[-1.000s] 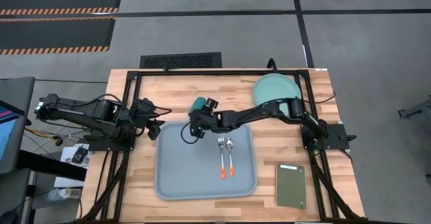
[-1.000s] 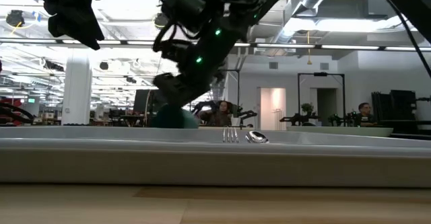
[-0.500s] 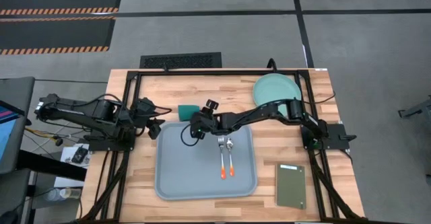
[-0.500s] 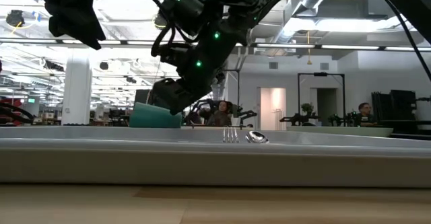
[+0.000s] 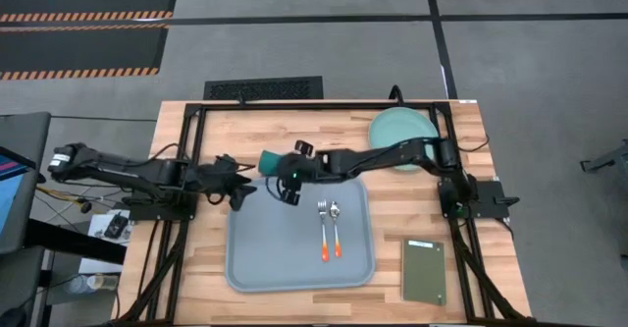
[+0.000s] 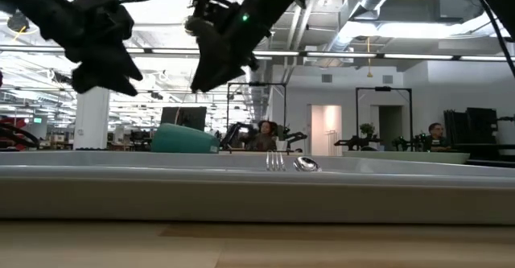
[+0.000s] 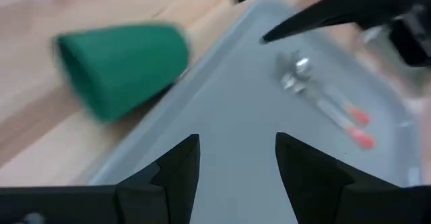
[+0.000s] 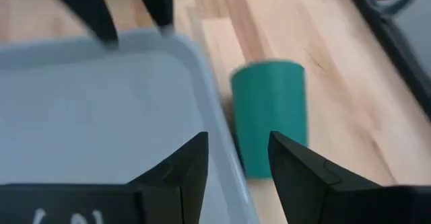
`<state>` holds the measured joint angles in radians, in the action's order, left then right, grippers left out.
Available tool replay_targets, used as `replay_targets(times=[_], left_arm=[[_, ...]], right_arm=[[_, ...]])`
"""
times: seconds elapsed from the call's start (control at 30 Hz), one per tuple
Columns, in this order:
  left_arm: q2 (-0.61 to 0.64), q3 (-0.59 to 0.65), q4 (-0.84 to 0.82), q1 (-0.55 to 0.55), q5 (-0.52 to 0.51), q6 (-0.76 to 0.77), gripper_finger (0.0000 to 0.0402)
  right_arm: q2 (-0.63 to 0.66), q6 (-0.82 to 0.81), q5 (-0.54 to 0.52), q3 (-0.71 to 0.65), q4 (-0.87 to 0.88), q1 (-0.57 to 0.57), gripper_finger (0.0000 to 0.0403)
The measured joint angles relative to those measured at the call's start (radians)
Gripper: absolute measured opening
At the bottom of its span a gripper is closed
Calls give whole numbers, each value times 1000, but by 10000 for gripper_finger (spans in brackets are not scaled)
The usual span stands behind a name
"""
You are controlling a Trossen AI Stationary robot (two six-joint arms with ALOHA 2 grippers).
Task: Pick and place plate/cup/fork/spoon on tray
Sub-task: Put the green cup on the top left of the gray tray
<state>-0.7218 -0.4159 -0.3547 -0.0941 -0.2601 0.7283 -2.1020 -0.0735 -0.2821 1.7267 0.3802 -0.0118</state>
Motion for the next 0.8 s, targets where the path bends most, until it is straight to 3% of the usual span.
replay_targets(times=[0.1, 0.2, 0.43, 0.63, 0.8], left_arm=[[26, 62, 148, 47, 47, -53, 181], [40, 98, 189, 112, 81, -91, 181], [41, 147, 203, 259, 82, -157, 181], [10, 218, 395, 352, 199, -186, 181], [-55, 260, 499, 398, 224, -167, 181]], right_arm=[[17, 0, 110, 0, 0, -32, 177], [26, -3, 159, -2, 8, -47, 176], [28, -5, 175, -1, 2, -38, 175], [27, -5, 175, -1, 0, -28, 175], [27, -5, 175, -1, -2, -27, 171]])
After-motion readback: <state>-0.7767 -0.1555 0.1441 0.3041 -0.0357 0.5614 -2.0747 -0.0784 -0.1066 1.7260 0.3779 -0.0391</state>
